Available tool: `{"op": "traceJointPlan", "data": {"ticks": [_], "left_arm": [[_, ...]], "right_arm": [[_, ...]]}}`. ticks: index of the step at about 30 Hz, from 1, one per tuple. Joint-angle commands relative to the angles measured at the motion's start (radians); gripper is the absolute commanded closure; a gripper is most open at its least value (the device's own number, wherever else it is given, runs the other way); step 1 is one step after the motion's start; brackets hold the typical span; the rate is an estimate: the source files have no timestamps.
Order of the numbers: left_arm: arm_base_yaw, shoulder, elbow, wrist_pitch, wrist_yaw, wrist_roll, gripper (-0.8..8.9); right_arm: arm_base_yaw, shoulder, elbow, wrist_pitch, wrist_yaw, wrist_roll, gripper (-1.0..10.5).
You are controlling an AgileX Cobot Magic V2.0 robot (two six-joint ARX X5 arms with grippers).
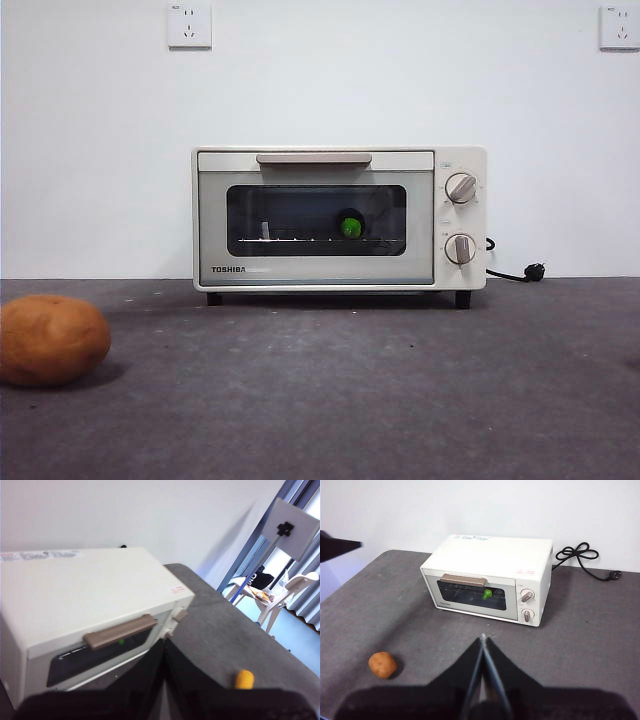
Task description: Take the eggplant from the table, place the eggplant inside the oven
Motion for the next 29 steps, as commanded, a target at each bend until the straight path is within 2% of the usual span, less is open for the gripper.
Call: {"op": "traceJointPlan", "data": {"ticks": [1,9,14,20,29], "left_arm": [[-0.011,-0.082,0.002,-0.053,-0.033,0.016,8.19],[-0.031,-0.331,0.002,-0.158,-0.188,0.018,8.19],[-0.031,-0.418,0.002,-0.204,-0.274,0.024,8.19],[-0.031,-0.439,0.002,-0.27,-0.279,0.027,8.19],[-0.031,-0.439,0.002,-0.278,-0.277,0.026,8.18]], "right_arm": [[0.002,-0.004,-0.006,-0.023,0.0,0.01,9.5],[0.002,-0.002,-0.006,-0.023,0.0,0.01,9.5],[0.002,-0.002,-0.006,-0.023,0.0,0.011,9.5],[0.002,-0.002,-0.006,-0.023,0.0,0.011,9.5],[0.002,0.004,-0.006,-0.023,0.0,0.01,9.5]]}}
